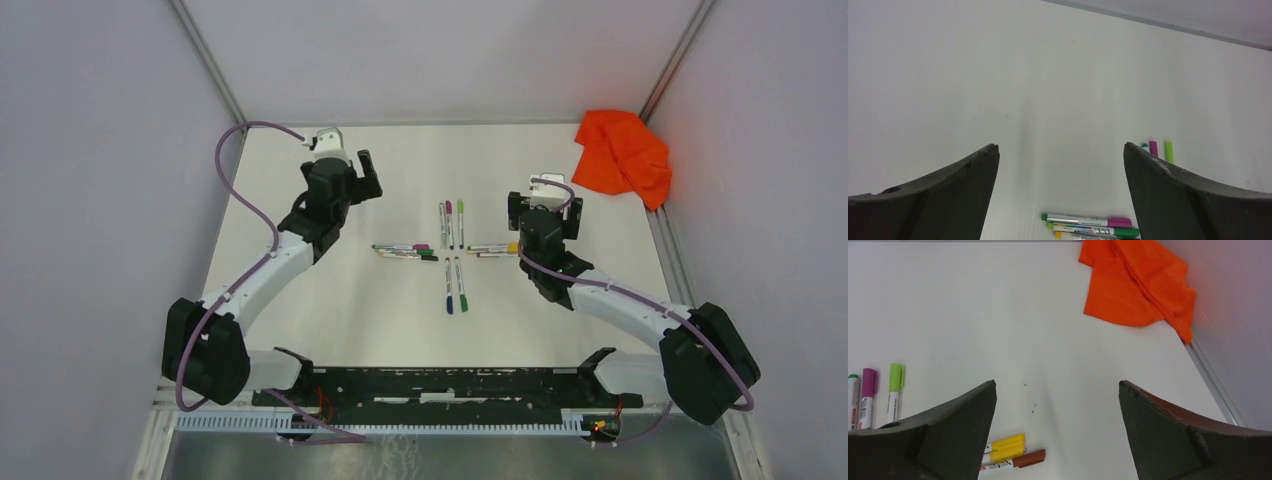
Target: Open the pen caps
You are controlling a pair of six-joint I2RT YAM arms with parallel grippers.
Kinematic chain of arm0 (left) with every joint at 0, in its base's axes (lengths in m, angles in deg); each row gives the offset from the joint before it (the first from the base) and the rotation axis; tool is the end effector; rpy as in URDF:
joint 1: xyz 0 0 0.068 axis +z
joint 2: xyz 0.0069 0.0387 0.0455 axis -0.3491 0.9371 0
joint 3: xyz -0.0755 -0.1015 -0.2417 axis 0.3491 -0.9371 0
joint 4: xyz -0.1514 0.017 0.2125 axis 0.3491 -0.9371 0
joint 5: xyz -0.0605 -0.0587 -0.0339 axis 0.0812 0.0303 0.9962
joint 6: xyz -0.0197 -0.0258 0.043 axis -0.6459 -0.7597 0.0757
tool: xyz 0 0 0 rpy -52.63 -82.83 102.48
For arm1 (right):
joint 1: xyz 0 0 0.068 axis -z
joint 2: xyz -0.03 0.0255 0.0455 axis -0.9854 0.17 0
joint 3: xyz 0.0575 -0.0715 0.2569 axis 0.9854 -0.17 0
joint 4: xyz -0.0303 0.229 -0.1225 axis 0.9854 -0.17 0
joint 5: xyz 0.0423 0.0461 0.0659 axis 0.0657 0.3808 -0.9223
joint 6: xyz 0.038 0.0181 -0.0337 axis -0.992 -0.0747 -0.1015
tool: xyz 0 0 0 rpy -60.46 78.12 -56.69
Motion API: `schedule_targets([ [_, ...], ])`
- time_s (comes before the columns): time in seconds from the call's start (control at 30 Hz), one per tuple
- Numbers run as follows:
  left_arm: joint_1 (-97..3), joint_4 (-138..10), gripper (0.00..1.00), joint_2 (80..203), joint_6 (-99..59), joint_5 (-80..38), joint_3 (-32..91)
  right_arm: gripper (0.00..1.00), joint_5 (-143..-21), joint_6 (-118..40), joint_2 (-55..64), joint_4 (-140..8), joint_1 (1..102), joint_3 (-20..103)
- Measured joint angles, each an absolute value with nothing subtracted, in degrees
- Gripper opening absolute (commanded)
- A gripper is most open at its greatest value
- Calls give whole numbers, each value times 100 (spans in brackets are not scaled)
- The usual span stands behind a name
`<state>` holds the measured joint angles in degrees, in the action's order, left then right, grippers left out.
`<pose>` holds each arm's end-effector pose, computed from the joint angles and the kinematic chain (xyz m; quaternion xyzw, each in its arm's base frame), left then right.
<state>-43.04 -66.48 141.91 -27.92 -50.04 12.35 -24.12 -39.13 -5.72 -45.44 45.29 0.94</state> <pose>0.2864 -0.1055 0.3003 -0.0829 0.8127 -0.0618 0.5734 0.2290 0.1263 0.2402 0.0738 0.7630 -0.1261 0.6297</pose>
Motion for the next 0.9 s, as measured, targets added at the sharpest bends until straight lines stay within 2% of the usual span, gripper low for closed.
schedule_targets([
  [0.13, -4304, -6600, 100, 14163, -2792, -5001, 1235, 82, -2405, -3900, -612, -4522, 4516, 87],
  [0.17, -4304, -6606, 100, 14165, -2795, -5001, 1235, 76, -2445, -3976, -612, -4608, 4516, 115],
  [0.3, -4304, -6652, 100, 14172, -2797, -5030, 1244, 62, -2598, -4557, -465, -5231, 4518, 657],
  [0.63, -4304, -6790, 100, 14211, -2797, -5152, 1375, 52, -2495, -6743, 488, -7060, 4512, 2076],
  [0.9, -4304, -6827, 100, 14283, -2799, -5098, 1386, 44, -2534, -8037, 1010, -8149, 4549, 2288],
])
